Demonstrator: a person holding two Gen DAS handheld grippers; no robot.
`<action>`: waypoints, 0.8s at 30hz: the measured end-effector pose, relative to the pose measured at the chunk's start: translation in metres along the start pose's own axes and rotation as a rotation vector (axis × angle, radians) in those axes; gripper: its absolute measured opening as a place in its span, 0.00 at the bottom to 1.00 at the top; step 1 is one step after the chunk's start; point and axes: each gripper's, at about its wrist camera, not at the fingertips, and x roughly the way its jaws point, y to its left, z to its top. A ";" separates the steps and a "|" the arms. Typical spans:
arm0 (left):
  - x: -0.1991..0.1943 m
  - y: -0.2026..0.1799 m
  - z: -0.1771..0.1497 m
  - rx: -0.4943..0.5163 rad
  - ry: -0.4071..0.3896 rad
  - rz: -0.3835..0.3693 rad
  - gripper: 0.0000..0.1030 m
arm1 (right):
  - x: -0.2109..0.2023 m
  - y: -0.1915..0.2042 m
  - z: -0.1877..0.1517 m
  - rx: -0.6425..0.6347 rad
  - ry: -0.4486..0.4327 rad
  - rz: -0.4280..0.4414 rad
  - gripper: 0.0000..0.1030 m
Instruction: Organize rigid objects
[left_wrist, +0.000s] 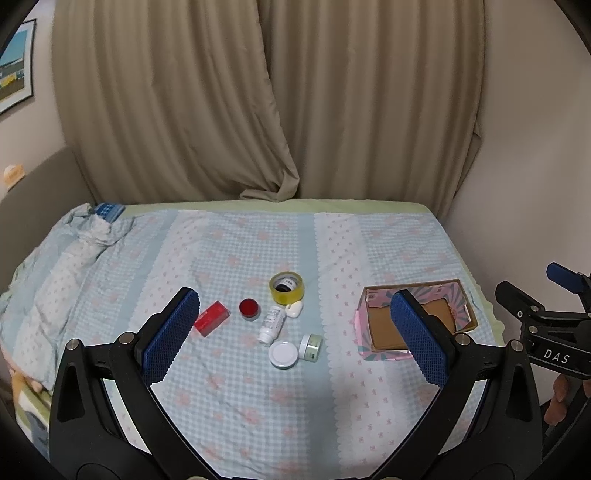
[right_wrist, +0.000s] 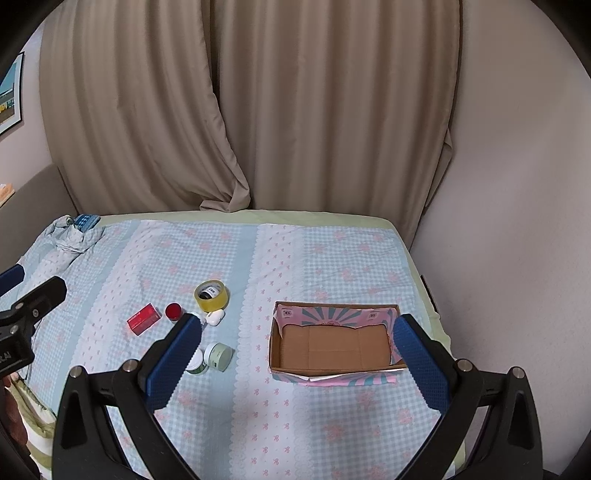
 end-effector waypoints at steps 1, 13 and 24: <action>0.000 0.000 0.000 -0.001 0.000 -0.002 0.99 | 0.001 -0.001 0.000 -0.001 0.001 0.005 1.00; 0.001 0.001 0.001 -0.002 -0.002 -0.005 0.99 | 0.000 0.000 -0.002 0.000 0.002 0.002 1.00; 0.001 0.000 0.000 -0.003 -0.002 -0.005 0.99 | 0.001 -0.007 -0.005 0.015 0.008 0.002 1.00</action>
